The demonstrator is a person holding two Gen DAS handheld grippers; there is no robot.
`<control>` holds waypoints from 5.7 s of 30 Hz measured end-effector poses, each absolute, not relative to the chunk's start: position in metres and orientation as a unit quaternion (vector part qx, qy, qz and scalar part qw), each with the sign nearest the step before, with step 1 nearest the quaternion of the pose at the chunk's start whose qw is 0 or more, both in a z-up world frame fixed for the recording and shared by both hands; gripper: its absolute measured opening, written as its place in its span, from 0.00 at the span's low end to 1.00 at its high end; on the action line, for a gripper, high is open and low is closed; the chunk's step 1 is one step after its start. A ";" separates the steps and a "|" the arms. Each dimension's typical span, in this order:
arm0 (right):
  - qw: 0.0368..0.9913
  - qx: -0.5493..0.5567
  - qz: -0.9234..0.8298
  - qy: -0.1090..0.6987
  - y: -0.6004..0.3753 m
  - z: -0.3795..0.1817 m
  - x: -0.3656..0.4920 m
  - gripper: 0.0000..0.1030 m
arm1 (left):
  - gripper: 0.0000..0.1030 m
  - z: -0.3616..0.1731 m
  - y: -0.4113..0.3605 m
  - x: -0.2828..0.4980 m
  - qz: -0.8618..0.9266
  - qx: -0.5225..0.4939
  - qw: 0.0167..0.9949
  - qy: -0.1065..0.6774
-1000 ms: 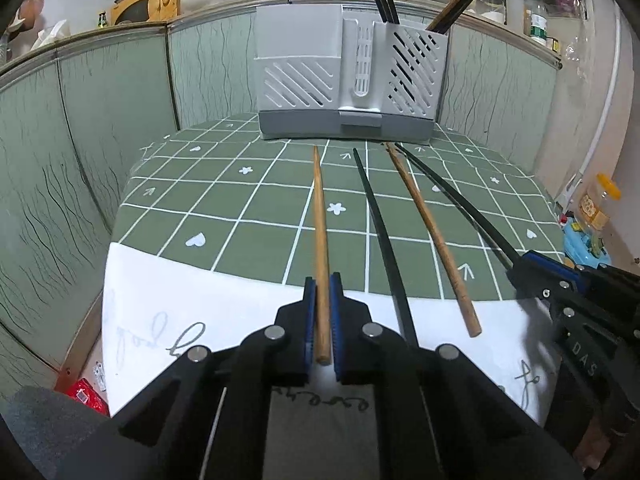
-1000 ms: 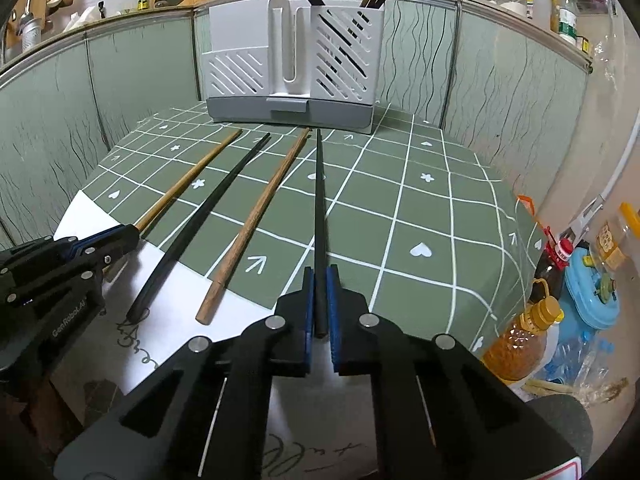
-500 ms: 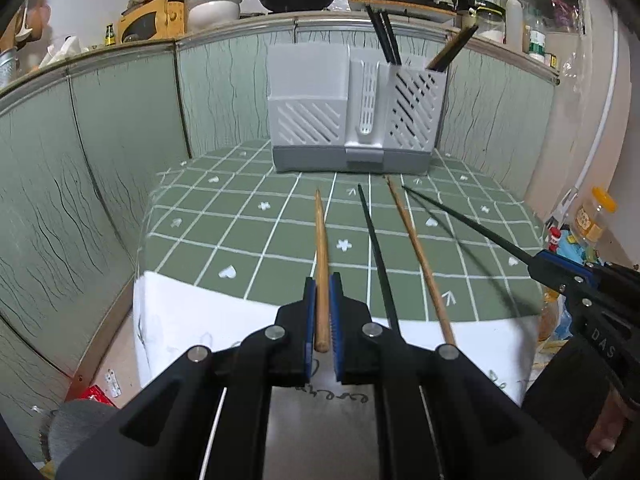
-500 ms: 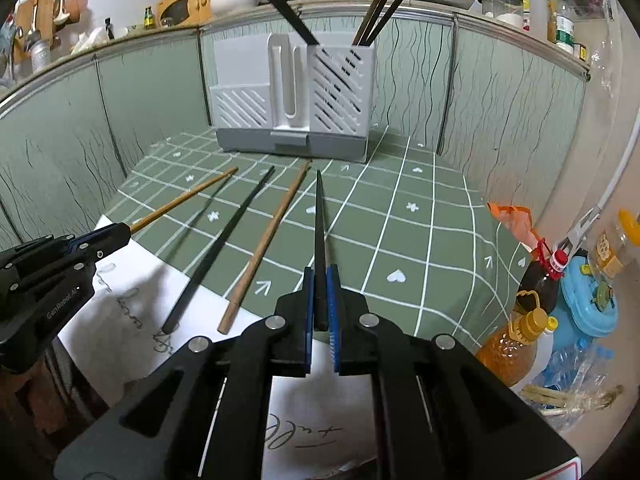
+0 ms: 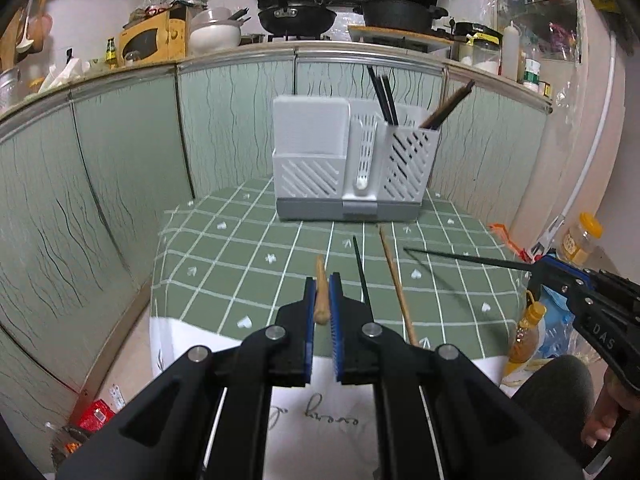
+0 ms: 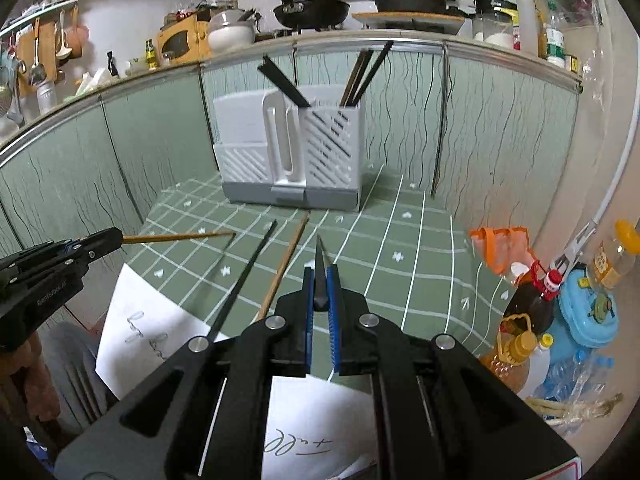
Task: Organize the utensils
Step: 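Lift the wooden chopstick with the left tool while the right tool lifts the black one toward the holder, then lower both chopsticks into the white holder and open both tools, then withdraw both open tools from the holder back over the last two chopsticks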
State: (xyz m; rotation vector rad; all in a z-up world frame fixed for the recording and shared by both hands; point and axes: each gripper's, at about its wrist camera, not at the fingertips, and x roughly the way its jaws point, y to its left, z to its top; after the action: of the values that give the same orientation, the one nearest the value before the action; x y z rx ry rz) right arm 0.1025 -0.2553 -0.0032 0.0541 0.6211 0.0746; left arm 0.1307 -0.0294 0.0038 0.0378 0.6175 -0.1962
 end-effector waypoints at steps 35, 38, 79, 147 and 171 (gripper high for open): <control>0.963 0.031 0.051 0.262 -0.264 0.069 0.171 0.06 | 0.08 0.063 -0.036 0.193 -0.130 0.021 0.955 0.267; 0.963 0.030 0.054 0.263 -0.264 0.070 0.172 0.06 | 0.08 0.066 -0.037 0.193 -0.135 0.021 0.954 0.266; 0.960 0.026 0.139 0.242 -0.316 0.186 0.199 0.06 | 0.08 0.172 -0.058 0.238 -0.324 0.059 0.915 0.233; 0.963 0.003 0.100 0.252 -0.350 0.163 0.315 0.92 | 0.96 0.157 -0.098 0.348 -0.322 0.094 0.909 0.247; 0.964 0.000 0.111 0.240 -0.323 0.153 0.222 0.92 | 0.96 0.143 -0.067 0.250 -0.297 0.086 0.923 0.229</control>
State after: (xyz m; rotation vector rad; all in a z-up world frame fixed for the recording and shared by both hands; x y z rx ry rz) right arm 0.2220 -0.3234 0.1534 0.0000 0.4866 0.2245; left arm 0.2501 -0.0669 0.1431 0.1768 0.4693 -0.6087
